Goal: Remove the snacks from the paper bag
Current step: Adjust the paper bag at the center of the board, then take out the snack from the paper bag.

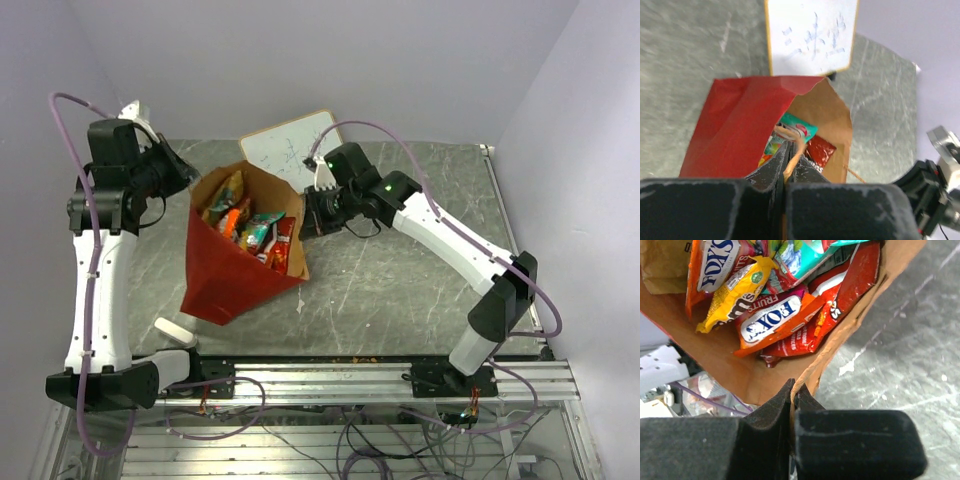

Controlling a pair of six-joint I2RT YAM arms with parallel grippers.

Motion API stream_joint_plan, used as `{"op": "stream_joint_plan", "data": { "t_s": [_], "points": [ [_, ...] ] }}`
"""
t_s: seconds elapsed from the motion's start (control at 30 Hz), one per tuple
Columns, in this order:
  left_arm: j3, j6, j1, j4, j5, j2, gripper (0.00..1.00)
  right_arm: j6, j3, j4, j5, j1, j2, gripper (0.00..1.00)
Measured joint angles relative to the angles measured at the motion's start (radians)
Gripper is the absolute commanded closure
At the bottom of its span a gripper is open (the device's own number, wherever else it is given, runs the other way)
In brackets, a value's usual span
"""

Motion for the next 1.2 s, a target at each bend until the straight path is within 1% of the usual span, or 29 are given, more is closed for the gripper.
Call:
{"op": "stream_joint_plan", "data": {
  "t_s": [0.13,0.3,0.43,0.5,0.57,0.63,0.67,0.7,0.73,0.77,0.87,0.93,0.97,1.07,1.2],
  "points": [
    [-0.127,-0.024,0.000,0.075,0.137,-0.025,0.93,-0.007,-0.123,0.003,0.014,0.000,-0.046,1.00],
    [-0.216,-0.064,0.000,0.217,0.309,-0.054,0.93,-0.009,-0.264,0.012,0.041,-0.001,-0.139,0.98],
    [-0.270,-0.101,0.000,0.291,0.393,-0.074,0.93,-0.008,-0.336,0.006,0.089,-0.001,-0.219,0.97],
    [-0.270,-0.101,0.000,0.295,0.401,-0.075,0.93,-0.007,-0.339,-0.011,0.134,0.000,-0.241,0.94],
    [-0.270,-0.093,0.000,0.290,0.399,-0.079,0.93,-0.008,-0.332,-0.040,0.201,-0.002,-0.256,0.78],
    [-0.269,-0.083,0.000,0.275,0.393,-0.085,0.93,-0.009,-0.304,-0.083,0.276,-0.010,-0.262,0.64],
    [-0.268,-0.078,0.000,0.265,0.387,-0.090,0.93,-0.008,-0.287,-0.100,0.302,-0.014,-0.262,0.49],
    [-0.266,-0.073,0.000,0.252,0.379,-0.094,0.93,-0.013,-0.262,-0.118,0.333,-0.021,-0.260,0.28],
    [-0.264,-0.070,0.000,0.243,0.370,-0.098,0.93,-0.013,-0.233,-0.135,0.362,-0.029,-0.257,0.04],
    [-0.262,-0.067,0.000,0.233,0.356,-0.103,0.93,-0.012,-0.200,-0.153,0.392,-0.036,-0.254,0.01],
    [-0.256,-0.064,0.000,0.203,0.313,-0.113,0.93,-0.006,-0.102,-0.182,0.452,-0.056,-0.238,0.00],
    [-0.252,-0.065,0.000,0.183,0.286,-0.120,0.93,-0.003,-0.039,-0.185,0.450,-0.067,-0.219,0.00],
    [-0.250,-0.065,0.000,0.177,0.277,-0.122,0.93,0.002,-0.002,-0.183,0.437,-0.071,-0.203,0.03],
    [-0.245,-0.065,0.000,0.158,0.256,-0.126,0.93,0.042,0.064,-0.123,0.350,-0.077,-0.156,0.11],
    [-0.233,-0.061,0.000,0.123,0.235,-0.126,0.93,0.146,0.077,-0.007,0.177,-0.047,-0.063,0.12]
  ]
}}
